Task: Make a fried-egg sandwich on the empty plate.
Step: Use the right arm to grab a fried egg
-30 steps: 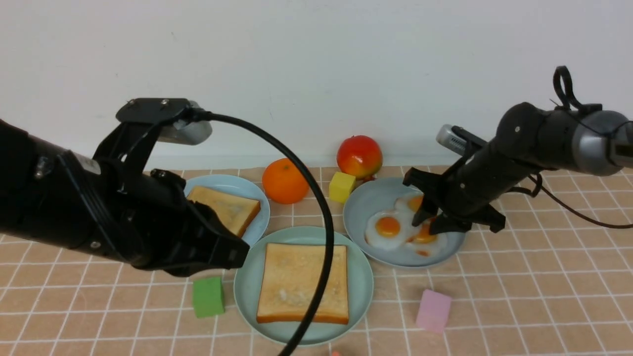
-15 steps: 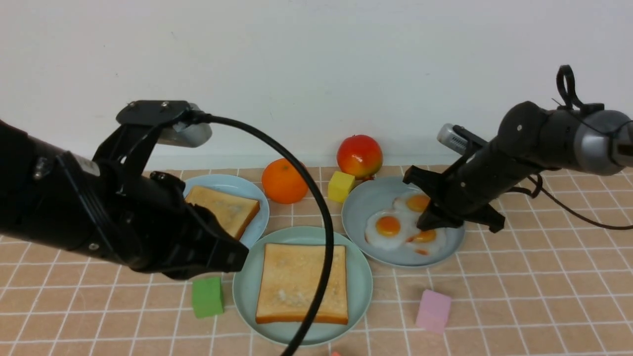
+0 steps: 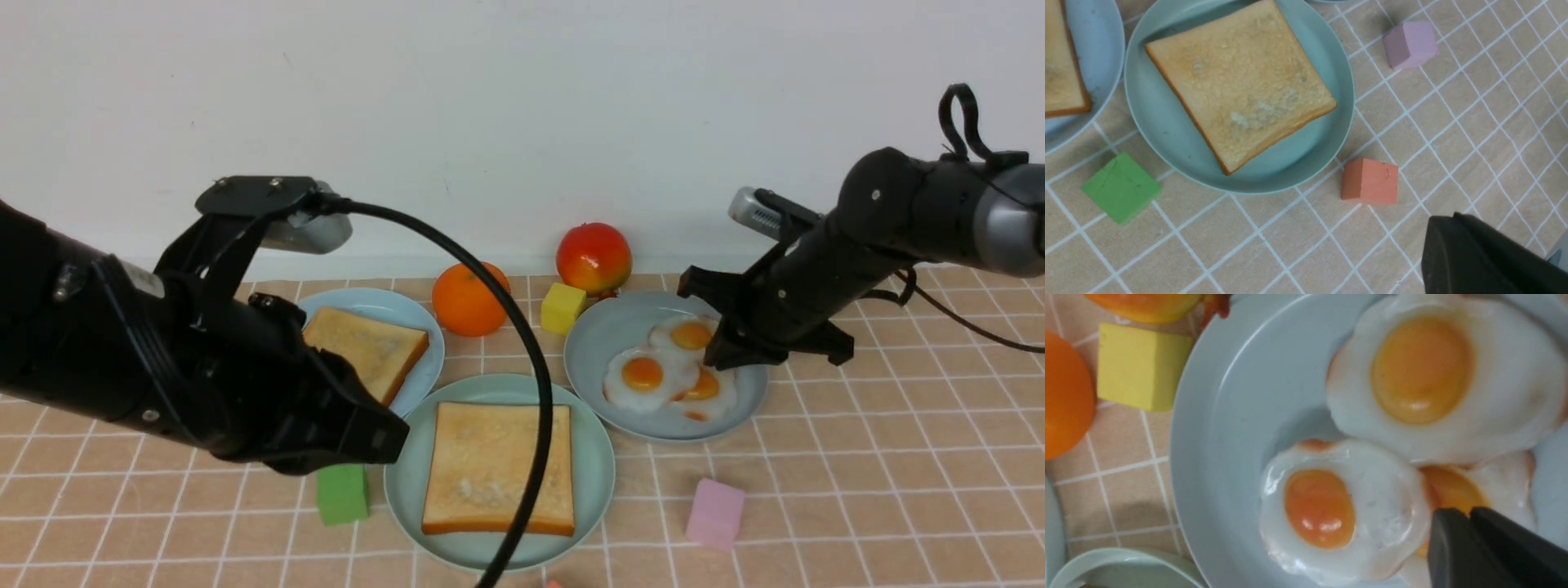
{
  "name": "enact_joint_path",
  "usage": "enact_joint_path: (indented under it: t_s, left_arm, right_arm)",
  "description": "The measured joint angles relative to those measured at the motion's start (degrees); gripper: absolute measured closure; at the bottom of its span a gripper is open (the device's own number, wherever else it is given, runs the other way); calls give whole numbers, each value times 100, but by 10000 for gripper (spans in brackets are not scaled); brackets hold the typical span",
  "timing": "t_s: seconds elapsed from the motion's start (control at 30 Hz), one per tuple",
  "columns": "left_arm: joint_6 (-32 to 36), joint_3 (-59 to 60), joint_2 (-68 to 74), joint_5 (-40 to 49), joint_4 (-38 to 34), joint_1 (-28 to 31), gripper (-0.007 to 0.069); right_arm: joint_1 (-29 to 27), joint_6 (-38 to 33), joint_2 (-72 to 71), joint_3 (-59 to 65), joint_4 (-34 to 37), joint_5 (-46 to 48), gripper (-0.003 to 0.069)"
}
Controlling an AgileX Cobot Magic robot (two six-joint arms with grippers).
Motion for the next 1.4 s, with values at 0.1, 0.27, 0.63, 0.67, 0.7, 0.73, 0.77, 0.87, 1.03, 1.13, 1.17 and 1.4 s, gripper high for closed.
enact_joint_path:
  t_s: [0.1, 0.27, 0.63, 0.67, 0.7, 0.73, 0.77, 0.87, 1.03, 1.13, 1.17, 1.4]
  left_arm:
    - [0, 0, 0, 4, 0, 0, 622]
    - [0, 0, 0, 4, 0, 0, 618]
    - [0, 0, 0, -3, 0, 0, 607]
    - [0, 0, 0, -3, 0, 0, 607]
    - [0, 0, 0, -3, 0, 0, 606]
    - [0, 0, 0, -3, 0, 0, 606]
    - [0, 0, 0, -3, 0, 0, 604]
    - [0, 0, 0, -3, 0, 0, 601]
    - [0, 0, 0, -3, 0, 0, 596]
    - [0, 0, 0, -3, 0, 0, 594]
    - [0, 0, 0, -3, 0, 0, 592]
    - [0, 0, 0, -3, 15, 0, 585]
  right_arm:
    - [0, -51, 0, 0, 0, -160, 470]
    - [0, -429, 89, 0, 302, -246, 370]
    - [0, -1768, 450, -11, 1397, -383, 413]
    - [0, -1774, 455, -11, 1397, -377, 414]
    - [0, -1789, 457, -13, 1392, -370, 415]
    - [0, -1796, 462, -13, 1392, -360, 415]
    - [0, -1809, 468, -33, 1352, -348, 415]
    - [0, -1815, 468, -39, 1255, -334, 415]
    - [0, -1815, 474, -60, 1138, -322, 425]
    - [0, -1805, 474, -60, 1126, -322, 434]
    - [0, -1746, 474, -60, 1104, -322, 436]
    - [17, -1327, 22, 10, 240, 26, 379]
